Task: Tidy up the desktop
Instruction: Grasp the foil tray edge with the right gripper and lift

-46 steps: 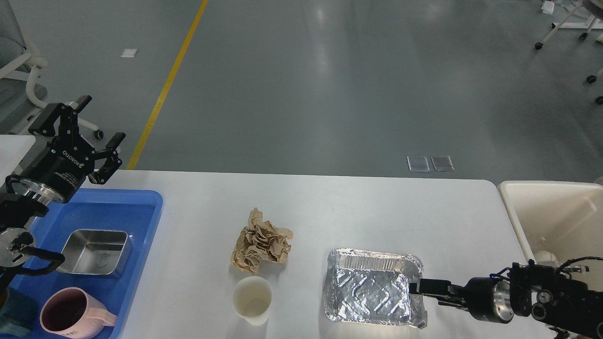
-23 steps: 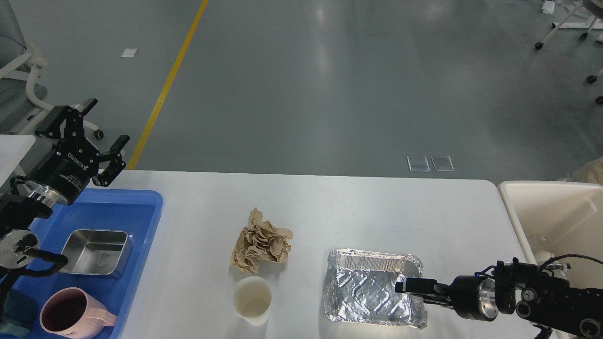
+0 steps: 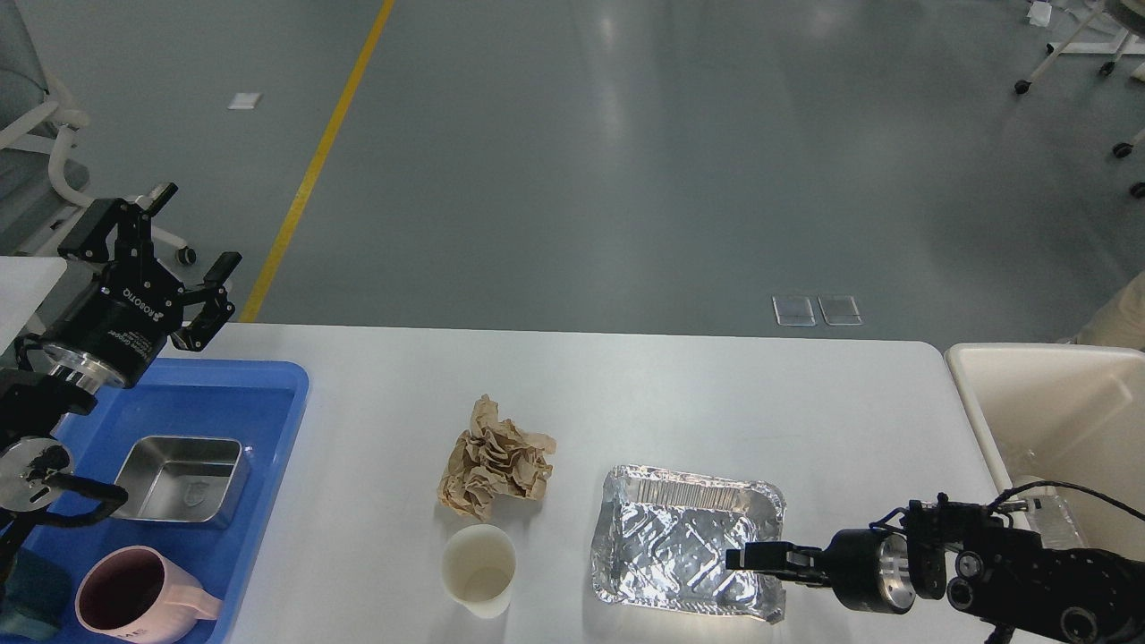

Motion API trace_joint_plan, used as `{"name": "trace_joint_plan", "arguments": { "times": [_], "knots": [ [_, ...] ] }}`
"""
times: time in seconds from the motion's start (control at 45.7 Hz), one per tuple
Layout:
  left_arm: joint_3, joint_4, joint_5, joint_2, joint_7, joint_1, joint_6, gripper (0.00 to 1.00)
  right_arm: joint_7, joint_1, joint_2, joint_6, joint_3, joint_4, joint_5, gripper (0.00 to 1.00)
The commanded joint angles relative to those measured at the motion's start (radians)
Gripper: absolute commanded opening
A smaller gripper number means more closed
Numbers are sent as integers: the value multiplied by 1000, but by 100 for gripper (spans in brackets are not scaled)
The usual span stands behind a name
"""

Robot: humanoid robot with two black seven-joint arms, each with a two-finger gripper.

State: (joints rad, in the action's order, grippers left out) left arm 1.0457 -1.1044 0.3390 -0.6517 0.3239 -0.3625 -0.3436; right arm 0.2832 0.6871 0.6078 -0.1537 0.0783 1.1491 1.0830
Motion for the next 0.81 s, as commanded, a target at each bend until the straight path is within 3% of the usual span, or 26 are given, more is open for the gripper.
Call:
{"name": "trace_joint_plan", "arguments": {
  "times": [0.0, 0.24, 0.787],
  "knots": [
    [2, 0, 0, -2, 1, 2, 0, 97, 17, 9, -19, 16, 11, -28, 28, 16],
    [2, 0, 0, -2, 14, 2, 0, 97, 44, 8, -23, 40, 12, -41, 113, 0],
    [4, 0, 0, -3, 15, 2, 0, 97, 65, 31, 33, 40, 11, -48, 161, 0]
  ]
}}
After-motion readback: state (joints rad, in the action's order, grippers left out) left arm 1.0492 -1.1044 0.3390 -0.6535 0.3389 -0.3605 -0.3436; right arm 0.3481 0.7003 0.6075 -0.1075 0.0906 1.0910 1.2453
